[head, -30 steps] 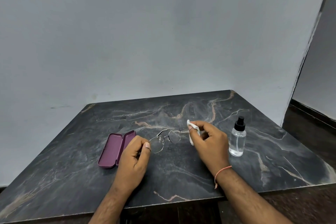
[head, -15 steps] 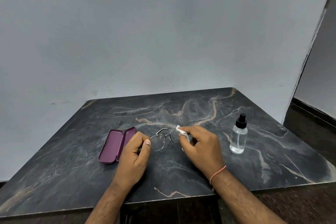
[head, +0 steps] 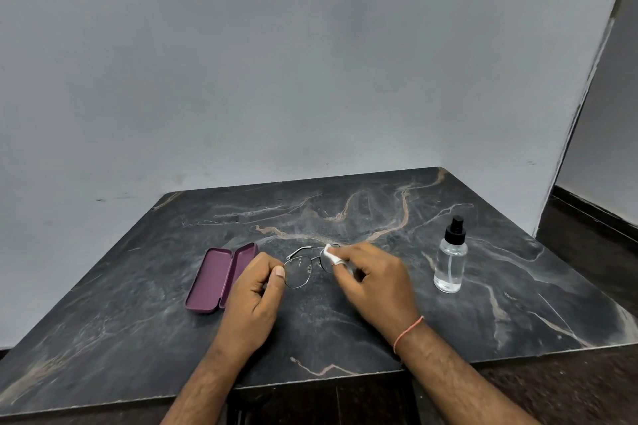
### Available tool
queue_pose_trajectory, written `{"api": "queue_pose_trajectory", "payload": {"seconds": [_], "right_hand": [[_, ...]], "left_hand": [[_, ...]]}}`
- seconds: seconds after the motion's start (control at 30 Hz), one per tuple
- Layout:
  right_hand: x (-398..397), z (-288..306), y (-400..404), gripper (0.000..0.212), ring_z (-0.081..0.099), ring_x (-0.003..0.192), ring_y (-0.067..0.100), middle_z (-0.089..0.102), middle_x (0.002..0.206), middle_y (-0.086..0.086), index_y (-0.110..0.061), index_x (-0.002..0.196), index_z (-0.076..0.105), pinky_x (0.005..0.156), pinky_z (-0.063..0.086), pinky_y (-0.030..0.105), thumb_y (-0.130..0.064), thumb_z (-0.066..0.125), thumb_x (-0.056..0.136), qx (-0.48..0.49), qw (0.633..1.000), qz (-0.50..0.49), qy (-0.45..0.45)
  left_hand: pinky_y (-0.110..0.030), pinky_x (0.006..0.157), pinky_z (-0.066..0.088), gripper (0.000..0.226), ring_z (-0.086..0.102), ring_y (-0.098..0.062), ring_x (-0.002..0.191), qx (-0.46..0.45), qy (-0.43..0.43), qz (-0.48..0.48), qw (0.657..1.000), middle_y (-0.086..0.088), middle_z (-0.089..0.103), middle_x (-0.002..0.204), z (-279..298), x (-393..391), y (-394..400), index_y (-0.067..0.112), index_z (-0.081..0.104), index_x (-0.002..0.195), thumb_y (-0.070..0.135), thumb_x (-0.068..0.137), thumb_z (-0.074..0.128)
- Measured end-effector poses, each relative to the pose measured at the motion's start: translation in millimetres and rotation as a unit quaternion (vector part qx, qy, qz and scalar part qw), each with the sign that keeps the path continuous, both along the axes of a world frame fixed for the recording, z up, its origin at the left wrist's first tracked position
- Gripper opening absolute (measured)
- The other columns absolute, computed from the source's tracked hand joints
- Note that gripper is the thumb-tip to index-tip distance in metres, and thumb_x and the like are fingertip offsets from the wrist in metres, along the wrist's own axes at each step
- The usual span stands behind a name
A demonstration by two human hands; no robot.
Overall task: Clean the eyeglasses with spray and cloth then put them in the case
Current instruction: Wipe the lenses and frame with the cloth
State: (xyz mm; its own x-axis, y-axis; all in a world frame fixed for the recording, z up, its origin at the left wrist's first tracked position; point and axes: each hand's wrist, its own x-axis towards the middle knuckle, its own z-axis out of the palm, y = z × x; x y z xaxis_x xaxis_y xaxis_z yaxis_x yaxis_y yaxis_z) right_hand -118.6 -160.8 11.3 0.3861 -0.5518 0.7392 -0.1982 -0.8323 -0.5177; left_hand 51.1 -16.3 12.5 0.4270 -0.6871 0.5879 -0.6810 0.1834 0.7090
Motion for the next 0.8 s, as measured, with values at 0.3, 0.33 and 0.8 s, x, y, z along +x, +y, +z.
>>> {"api": "queue_pose_trajectory", "payload": {"seconds": [0.3,0.33,0.8], "right_hand": [[1.0,-0.9,-2.8,0.014,0.067,0.067,0.006,0.074,0.079,-0.013,-0.031,0.101,0.087,0.061,0.057,0.034,-0.023,0.085,0.090,0.031,0.997,-0.068,-0.003],[1.0,-0.9,-2.3,0.014,0.066,0.067,0.005,0.075,0.080,-0.013,-0.031,0.102,0.086,0.062,0.057,0.033,-0.024,0.084,0.090,0.027,0.998,-0.060,-0.001],[0.3,-1.4,5.0,0.014,0.061,0.068,-0.003,0.075,0.081,-0.015,-0.029,0.100,0.087,0.064,0.046,0.011,-0.024,0.081,0.088,-0.008,1.000,0.012,0.022]], "left_hand": [[-0.036,0.067,0.045,0.038,0.053,-0.022,0.071,-0.005,0.006,-0.003,1.000,-0.003,0.056,0.075,-2.2,2.2,-1.4,0.016,0.056,0.080,0.043,0.104,0.043],[-0.034,0.067,0.045,0.038,0.053,-0.022,0.071,-0.006,0.007,-0.003,1.000,-0.002,0.056,0.075,-2.5,2.9,-1.7,0.016,0.056,0.080,0.043,0.104,0.044],[-0.021,0.068,0.044,0.030,0.054,-0.015,0.070,-0.013,0.022,-0.007,1.000,0.000,0.058,0.076,-8.1,10.2,-5.0,0.033,0.056,0.081,0.044,0.106,0.044]]}}
